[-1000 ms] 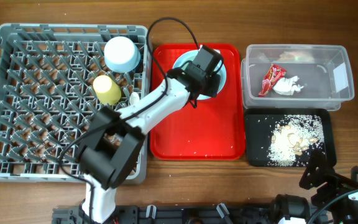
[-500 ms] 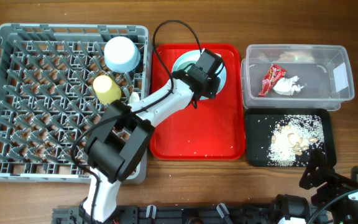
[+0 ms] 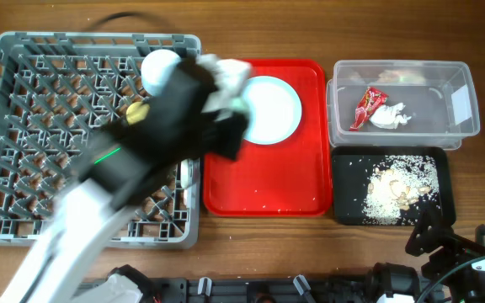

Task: Sort waste into correct bins and load items into the dishwasher rack
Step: 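Carry the green bowl with the left gripper into the rack's lower middle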

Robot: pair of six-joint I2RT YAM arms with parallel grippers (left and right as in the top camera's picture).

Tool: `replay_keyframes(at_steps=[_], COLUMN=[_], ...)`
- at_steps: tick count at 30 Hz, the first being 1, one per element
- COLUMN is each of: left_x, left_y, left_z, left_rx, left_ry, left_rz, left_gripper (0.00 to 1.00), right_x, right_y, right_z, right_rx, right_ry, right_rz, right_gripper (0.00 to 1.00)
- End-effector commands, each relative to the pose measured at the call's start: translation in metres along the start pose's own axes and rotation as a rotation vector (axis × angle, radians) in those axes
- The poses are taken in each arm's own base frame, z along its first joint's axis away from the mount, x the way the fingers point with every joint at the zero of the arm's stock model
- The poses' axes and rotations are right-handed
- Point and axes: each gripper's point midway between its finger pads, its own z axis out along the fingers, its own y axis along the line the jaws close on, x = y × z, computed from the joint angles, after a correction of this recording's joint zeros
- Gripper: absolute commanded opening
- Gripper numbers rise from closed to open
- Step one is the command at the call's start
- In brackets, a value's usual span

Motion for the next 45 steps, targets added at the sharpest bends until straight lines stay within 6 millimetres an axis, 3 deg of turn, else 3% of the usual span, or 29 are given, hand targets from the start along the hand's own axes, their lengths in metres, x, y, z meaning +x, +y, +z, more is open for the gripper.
replay_keyframes(at_steps=[1,3,5,8,11,16,22,29,38,42,43,44,45], left_x=[0.033,0.047,0.053,0.054,0.057,0.076,0.103,0.118,0.152,0.154,0.152,0.149,0.146], left_y=[0.03,0.037,0.03,0.037,0.058,0.112,0.153,0.177,0.217,0.227,0.229,0.231,0.231], left_z=[-0.048,-0.065,-0.075,-0.077,-0.063,-0.025,0.014,0.035,0.017,0.003,-0.001,-0.004,-0.008], left_rx=[0.005,0.068,0.224,0.425,0.579,0.72,0.716,0.696,0.528,0.512,0.51,0.508,0.504], left_ry=[0.057,0.09,0.099,0.067,0.031,-0.016,0.054,0.094,0.139,0.111,0.103,0.098,0.096], left_rz=[-0.171,-0.202,-0.212,-0.275,-0.395,-0.679,-0.799,-0.829,-0.948,-1.025,-1.037,-1.042,-1.04], left_gripper=[0.04,0.04,0.04,0.04,0.04,0.04,0.04,0.04,0.04,0.05,0.15,1.0,1.0], right_x=[0.001,0.001,0.001,0.001,0.001,0.001,0.001,0.001,0.001,0.001,0.001,0.001,0.001], right_y=[0.002,0.002,0.002,0.002,0.002,0.002,0.002,0.002,0.002,0.002,0.002,0.002,0.002], right_z=[-0.001,-0.001,-0.001,-0.001,-0.001,-0.001,-0.001,-0.001,-0.001,-0.001,-0.001,-0.001,-0.001], right_rx=[-0.012,-0.012,-0.012,-0.012,-0.012,-0.012,-0.012,-0.012,-0.012,-0.012,-0.012,-0.012,-0.012], right_ry=[-0.002,-0.002,-0.002,-0.002,-0.002,-0.002,-0.002,-0.002,-0.002,-0.002,-0.002,-0.002,-0.002], right_rz=[-0.005,-0.006,-0.005,-0.005,-0.005,-0.005,-0.005,-0.005,-0.005,-0.005,-0.005,-0.005,-0.005], right_gripper=[1.0,1.0,1.0,1.0,1.0,1.0,1.0,1.0,1.0,1.0,1.0,1.0,1.0])
